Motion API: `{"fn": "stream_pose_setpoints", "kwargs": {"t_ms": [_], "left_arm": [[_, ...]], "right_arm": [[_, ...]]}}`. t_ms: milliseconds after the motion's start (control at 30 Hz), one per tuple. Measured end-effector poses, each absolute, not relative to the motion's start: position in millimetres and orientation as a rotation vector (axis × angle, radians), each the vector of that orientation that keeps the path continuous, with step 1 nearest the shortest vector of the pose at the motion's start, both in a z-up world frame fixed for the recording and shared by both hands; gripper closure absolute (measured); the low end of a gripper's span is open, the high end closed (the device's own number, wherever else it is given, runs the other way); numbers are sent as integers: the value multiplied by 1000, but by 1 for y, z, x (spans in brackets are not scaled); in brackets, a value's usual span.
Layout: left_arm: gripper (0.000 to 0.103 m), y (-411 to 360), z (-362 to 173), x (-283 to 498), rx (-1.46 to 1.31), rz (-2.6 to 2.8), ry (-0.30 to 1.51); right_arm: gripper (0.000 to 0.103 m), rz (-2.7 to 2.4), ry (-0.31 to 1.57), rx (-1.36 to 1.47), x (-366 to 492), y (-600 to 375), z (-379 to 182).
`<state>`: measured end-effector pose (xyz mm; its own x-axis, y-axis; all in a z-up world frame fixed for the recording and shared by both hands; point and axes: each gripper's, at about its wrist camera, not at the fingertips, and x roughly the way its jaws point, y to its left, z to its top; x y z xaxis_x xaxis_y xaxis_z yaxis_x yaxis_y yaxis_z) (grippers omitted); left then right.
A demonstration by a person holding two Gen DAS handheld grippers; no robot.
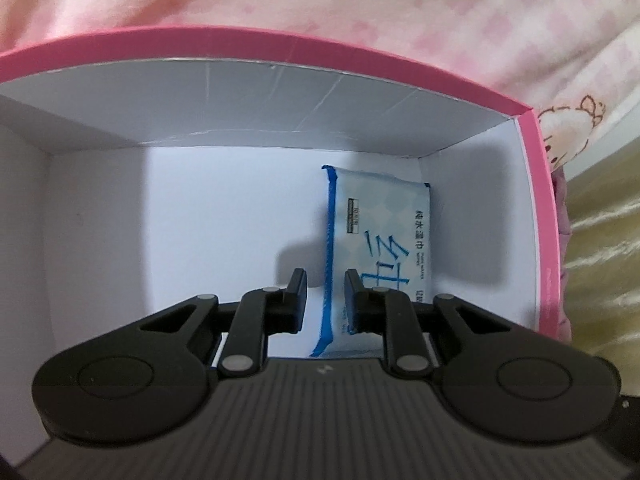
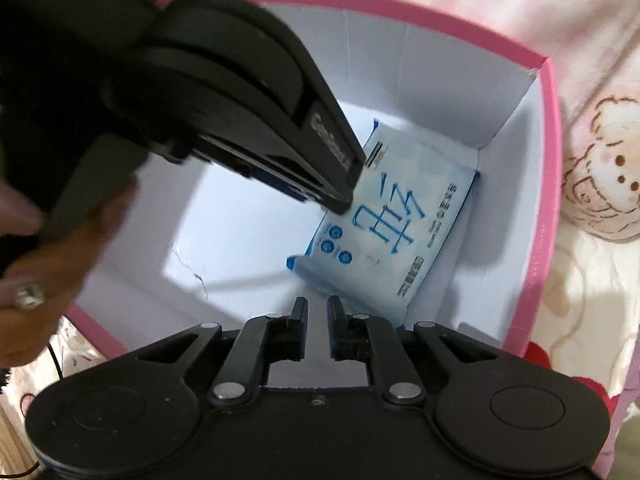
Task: Organize objects
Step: 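Lower the wet-wipes pack into the box and open the left tool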
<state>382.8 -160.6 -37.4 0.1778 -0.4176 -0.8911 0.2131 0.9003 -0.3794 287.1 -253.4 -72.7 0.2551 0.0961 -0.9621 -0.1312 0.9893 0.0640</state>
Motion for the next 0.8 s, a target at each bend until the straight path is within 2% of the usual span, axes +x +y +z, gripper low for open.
{"fn": "stream_pose_setpoints", "kwargs": {"t_ms": [133,433,567,667,733,800], "left_arm": [[84,-152,-33,385,-184,-439,1329],[82,-156,-16,330,-196,-447,1230],[72,-146,10,318,-153,-452,1188],[64,-130,33,296,-94,-465,1166],[62,-132,38,276,-75,-482,1163],[60,-129,45,262,-47,-487,1158]], "right_arm": [[90,77,1328,-66,292,-244,-88],[90,16,1166,39,288,-244,-80],[73,73,1070,144,257,-245,-54],[71,114,1015,185,236,-235,-28],[69,136,982,180,231,-296,-15],[65,155,955,166,184,-300,-7]]}}
